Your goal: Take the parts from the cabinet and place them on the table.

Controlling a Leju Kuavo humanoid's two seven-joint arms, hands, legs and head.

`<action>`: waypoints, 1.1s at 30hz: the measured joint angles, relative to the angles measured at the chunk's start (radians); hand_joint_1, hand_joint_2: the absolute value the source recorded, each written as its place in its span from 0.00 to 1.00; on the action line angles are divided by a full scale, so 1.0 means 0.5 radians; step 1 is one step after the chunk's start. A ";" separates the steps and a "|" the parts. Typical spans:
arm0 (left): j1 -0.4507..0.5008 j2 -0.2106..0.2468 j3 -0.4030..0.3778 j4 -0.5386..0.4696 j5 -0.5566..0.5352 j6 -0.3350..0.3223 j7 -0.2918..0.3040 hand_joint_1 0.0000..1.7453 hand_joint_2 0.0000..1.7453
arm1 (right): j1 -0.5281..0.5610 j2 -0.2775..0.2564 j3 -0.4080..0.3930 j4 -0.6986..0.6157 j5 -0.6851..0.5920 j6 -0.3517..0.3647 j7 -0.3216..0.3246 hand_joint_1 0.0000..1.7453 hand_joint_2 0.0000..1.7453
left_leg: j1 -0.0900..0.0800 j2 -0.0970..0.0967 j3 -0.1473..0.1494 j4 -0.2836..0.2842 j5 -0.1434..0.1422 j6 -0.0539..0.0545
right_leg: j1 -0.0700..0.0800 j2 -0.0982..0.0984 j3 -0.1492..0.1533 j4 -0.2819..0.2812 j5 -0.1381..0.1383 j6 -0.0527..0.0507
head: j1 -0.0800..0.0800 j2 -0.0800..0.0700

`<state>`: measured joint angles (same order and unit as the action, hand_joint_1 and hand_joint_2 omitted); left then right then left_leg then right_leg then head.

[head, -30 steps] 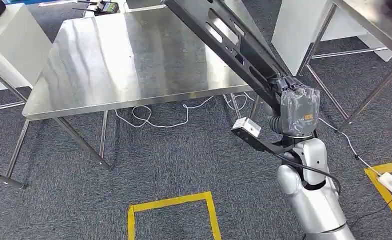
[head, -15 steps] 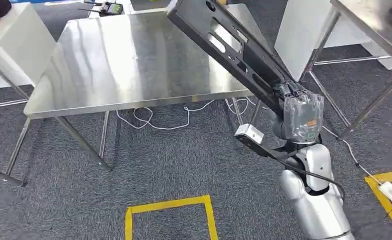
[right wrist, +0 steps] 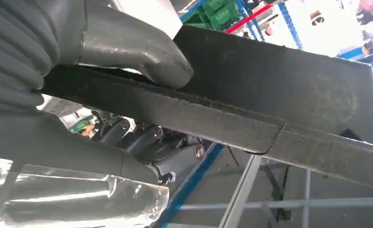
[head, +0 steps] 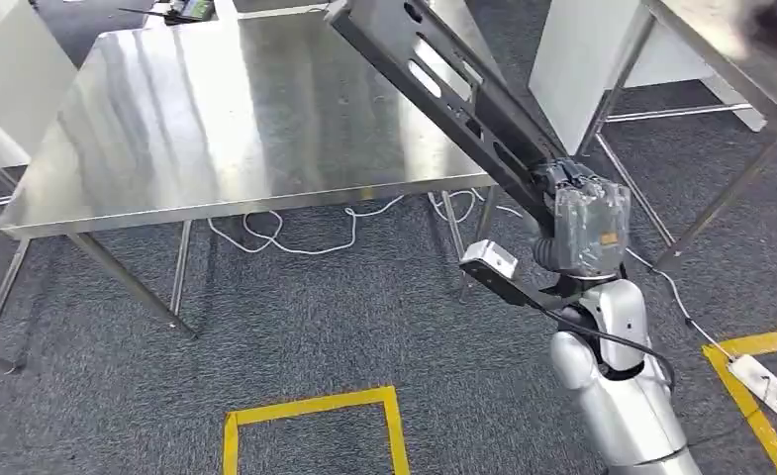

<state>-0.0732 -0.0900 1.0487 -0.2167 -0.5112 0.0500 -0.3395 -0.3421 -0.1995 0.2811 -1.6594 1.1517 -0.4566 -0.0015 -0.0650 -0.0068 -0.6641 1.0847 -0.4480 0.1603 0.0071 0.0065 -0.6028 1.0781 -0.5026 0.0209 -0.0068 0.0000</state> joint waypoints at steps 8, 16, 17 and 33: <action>-0.007 -0.019 0.001 -0.001 0.002 -0.001 0.002 0.00 1.00 | -0.004 -0.007 -0.002 -0.015 -0.008 -0.002 -0.001 1.00 1.00 | 0.047 -0.003 0.209 -0.248 0.047 -0.045 | -0.020 -0.005 -0.179 0.356 -0.134 0.031 | -0.008 -0.001; -0.005 -0.034 0.002 0.005 0.000 0.000 0.008 0.00 1.00 | 0.021 -0.005 0.004 -0.015 -0.004 0.013 -0.001 1.00 1.00 | 0.105 -0.034 0.203 -0.102 -0.106 -0.216 | -0.105 -0.001 -0.058 -0.035 0.106 0.121 | -0.001 -0.001; -0.002 -0.034 0.002 0.005 0.000 0.001 0.010 0.00 1.00 | 0.027 -0.005 0.001 -0.015 0.004 0.015 0.002 1.00 1.00 | 0.110 -0.033 0.205 -0.096 -0.109 -0.217 | -0.101 -0.001 -0.062 -0.032 0.100 0.101 | -0.015 0.000; -0.001 -0.037 0.002 0.004 -0.028 -0.024 0.022 0.00 1.00 | 0.113 0.020 -0.052 -0.125 0.012 0.062 0.013 1.00 1.00 | 0.123 0.006 0.039 -0.070 0.018 -0.241 | -0.096 -0.006 0.092 -0.096 -0.006 0.061 | -0.024 -0.001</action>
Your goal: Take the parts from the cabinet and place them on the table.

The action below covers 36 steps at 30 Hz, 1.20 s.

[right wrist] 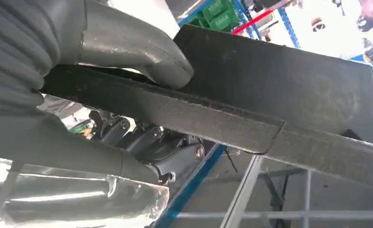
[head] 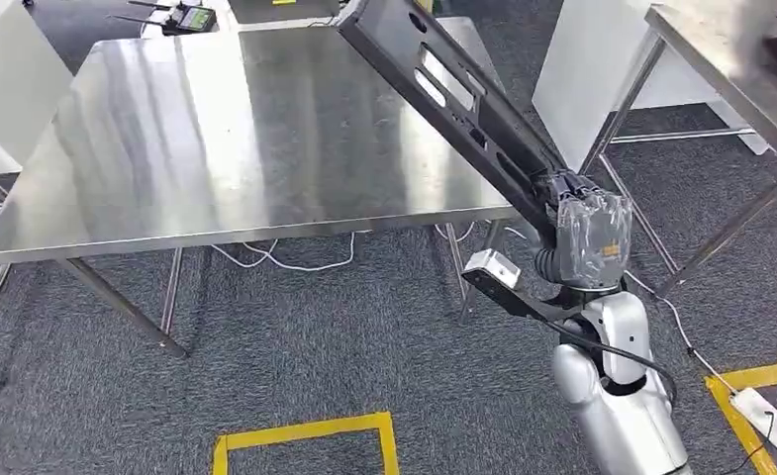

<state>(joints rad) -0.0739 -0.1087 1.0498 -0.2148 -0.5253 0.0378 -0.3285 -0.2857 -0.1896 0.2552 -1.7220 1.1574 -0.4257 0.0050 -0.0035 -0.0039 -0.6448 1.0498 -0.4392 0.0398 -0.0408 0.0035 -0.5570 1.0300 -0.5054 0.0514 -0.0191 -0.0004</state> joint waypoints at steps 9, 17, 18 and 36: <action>0.004 -0.008 0.000 -0.001 0.000 -0.008 0.000 0.00 1.00 | 0.062 -0.002 -0.022 -0.017 -0.020 0.025 -0.009 1.00 1.00 | -0.045 -0.025 0.147 -0.077 -0.043 0.090 | 0.046 -0.007 -0.310 0.413 -0.040 -0.007 | 0.012 0.000; 0.004 -0.004 0.000 -0.008 -0.019 -0.026 -0.005 0.00 1.00 | 0.088 -0.008 -0.068 -0.076 -0.053 0.027 -0.015 1.00 1.00 | -0.065 -0.032 0.198 -0.044 -0.141 0.033 | 0.045 0.001 -0.079 -0.044 0.136 -0.092 | 0.011 0.000; 0.003 -0.006 0.000 -0.008 -0.022 -0.029 -0.007 0.00 1.00 | 0.090 -0.010 -0.072 -0.086 -0.058 0.027 -0.015 1.00 1.00 | -0.060 -0.025 0.171 0.031 -0.174 0.012 | 0.038 -0.004 -0.059 -0.049 0.120 -0.116 | -0.004 0.001; 0.009 0.018 0.000 -0.014 -0.044 -0.011 -0.003 0.00 1.00 | 0.191 -0.050 -0.151 -0.122 -0.216 0.011 -0.087 1.00 1.00 | 0.007 -0.012 0.124 -0.067 -0.046 0.067 | 0.012 -0.006 -0.186 0.486 -0.198 -0.008 | 0.002 0.000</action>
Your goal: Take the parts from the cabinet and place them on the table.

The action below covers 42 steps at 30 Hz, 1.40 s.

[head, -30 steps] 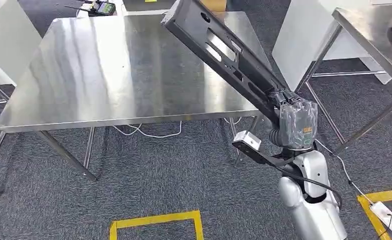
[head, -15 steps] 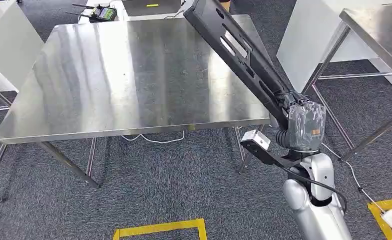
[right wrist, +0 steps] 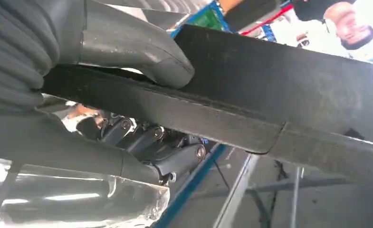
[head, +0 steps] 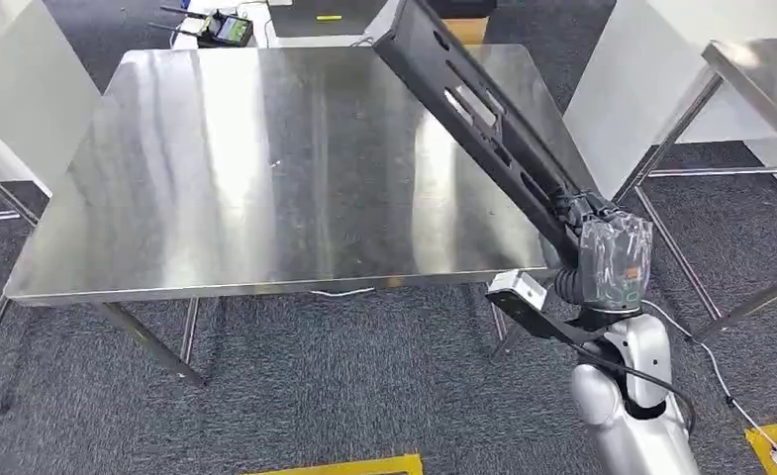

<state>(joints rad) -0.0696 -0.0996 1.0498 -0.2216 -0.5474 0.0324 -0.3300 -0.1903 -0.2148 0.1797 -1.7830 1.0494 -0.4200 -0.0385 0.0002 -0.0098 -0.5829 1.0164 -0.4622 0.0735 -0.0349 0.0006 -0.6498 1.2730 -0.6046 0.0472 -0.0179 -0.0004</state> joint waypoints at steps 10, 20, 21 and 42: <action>0.006 -0.002 0.002 0.001 -0.001 -0.002 0.002 0.00 1.00 | 0.041 -0.002 -0.017 -0.024 0.002 -0.008 0.002 1.00 1.00 | -0.062 -0.026 0.171 0.010 -0.137 -0.009 | 0.094 -0.001 0.026 -0.519 0.373 -0.103 | 0.005 0.000; 0.003 0.015 0.002 -0.003 -0.006 -0.003 0.000 0.00 1.00 | 0.059 0.001 -0.022 -0.043 -0.011 -0.013 0.001 1.00 1.00 | 0.056 0.016 -0.192 0.223 -0.094 -0.161 | 0.006 0.010 0.271 -0.556 0.227 -0.079 | -0.004 0.000; 0.005 0.015 0.002 -0.003 -0.012 -0.003 0.000 0.00 1.00 | 0.060 0.001 -0.022 -0.044 -0.016 -0.013 0.001 1.00 1.00 | 0.068 0.019 -0.135 0.049 0.070 -0.166 | 0.005 0.009 0.283 -0.558 0.205 -0.062 | -0.007 0.000; 0.001 0.013 0.005 -0.005 -0.073 0.076 -0.050 0.00 1.00 | 0.251 -0.003 -0.221 -0.121 0.040 -0.057 0.039 1.00 1.00 | -0.017 0.005 0.001 0.018 -0.022 0.023 | 0.054 0.003 0.142 -0.544 0.327 -0.026 | -0.009 0.001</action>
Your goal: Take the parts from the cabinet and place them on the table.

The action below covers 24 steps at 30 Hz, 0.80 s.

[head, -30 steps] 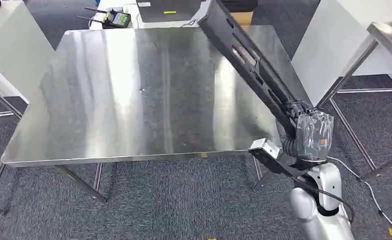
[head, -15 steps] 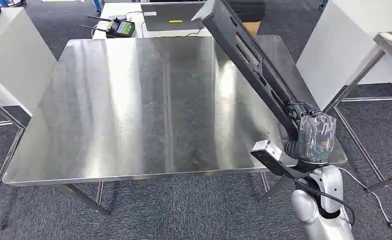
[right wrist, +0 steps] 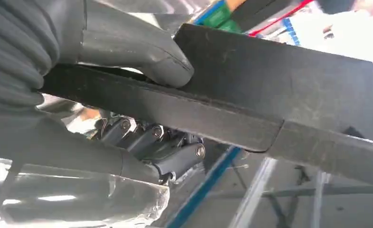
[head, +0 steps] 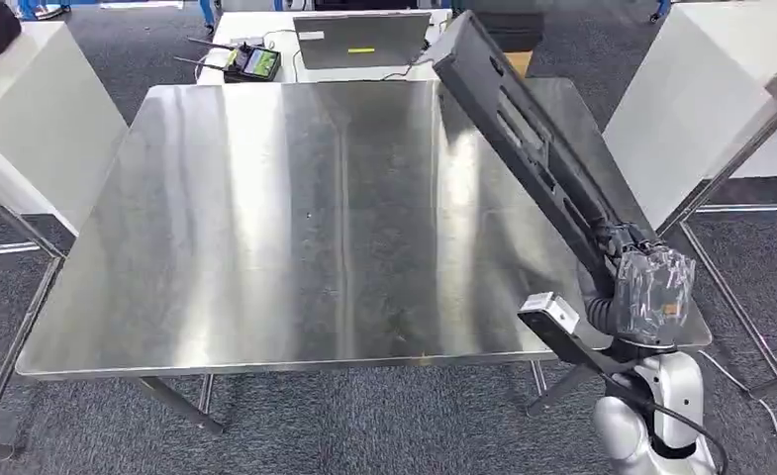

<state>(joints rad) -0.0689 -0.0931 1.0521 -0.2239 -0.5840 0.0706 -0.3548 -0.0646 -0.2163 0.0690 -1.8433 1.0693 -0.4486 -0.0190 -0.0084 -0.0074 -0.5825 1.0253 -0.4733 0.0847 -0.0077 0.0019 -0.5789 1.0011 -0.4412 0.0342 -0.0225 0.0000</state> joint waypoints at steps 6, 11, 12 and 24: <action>-0.005 0.002 0.000 -0.001 -0.007 0.033 -0.057 0.00 1.00 | 0.008 -0.007 -0.137 0.022 -0.041 0.001 0.000 1.00 1.00 | 0.012 0.002 0.019 -0.017 -0.011 -0.050 | 0.012 0.004 0.005 -0.001 -0.011 -0.018 | 0.005 0.000; -0.005 0.002 0.000 -0.001 -0.008 0.037 -0.069 0.00 1.00 | 0.008 -0.007 -0.178 0.044 -0.041 0.008 0.000 1.00 1.00 | 0.016 0.002 0.020 -0.021 -0.009 -0.059 | 0.016 0.005 0.004 -0.001 -0.013 -0.021 | 0.007 -0.001; -0.005 0.002 0.001 -0.001 -0.008 0.040 -0.082 0.00 1.00 | 0.008 -0.007 -0.185 0.050 -0.038 0.024 0.008 1.00 1.00 | 0.017 0.002 0.020 -0.021 -0.010 -0.066 | 0.016 0.004 0.004 -0.001 -0.014 -0.022 | 0.006 -0.001; -0.009 0.036 0.060 -0.007 0.021 -0.163 -0.152 0.00 1.00 | -0.320 0.069 -0.355 0.999 0.812 0.145 0.252 1.00 1.00 | 0.013 0.003 0.017 -0.021 -0.010 -0.070 | 0.015 0.005 0.004 0.000 -0.013 -0.022 | 0.007 -0.001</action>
<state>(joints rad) -0.0733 -0.0751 1.0819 -0.2274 -0.5737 -0.0107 -0.4307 -0.2249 -0.1819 -0.1083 -1.3437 1.4753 -0.3761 0.1068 -0.0020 -0.0059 -0.5739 1.0147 -0.4784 0.0499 -0.0002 0.0046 -0.5769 1.0011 -0.4479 0.0231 -0.0191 -0.0004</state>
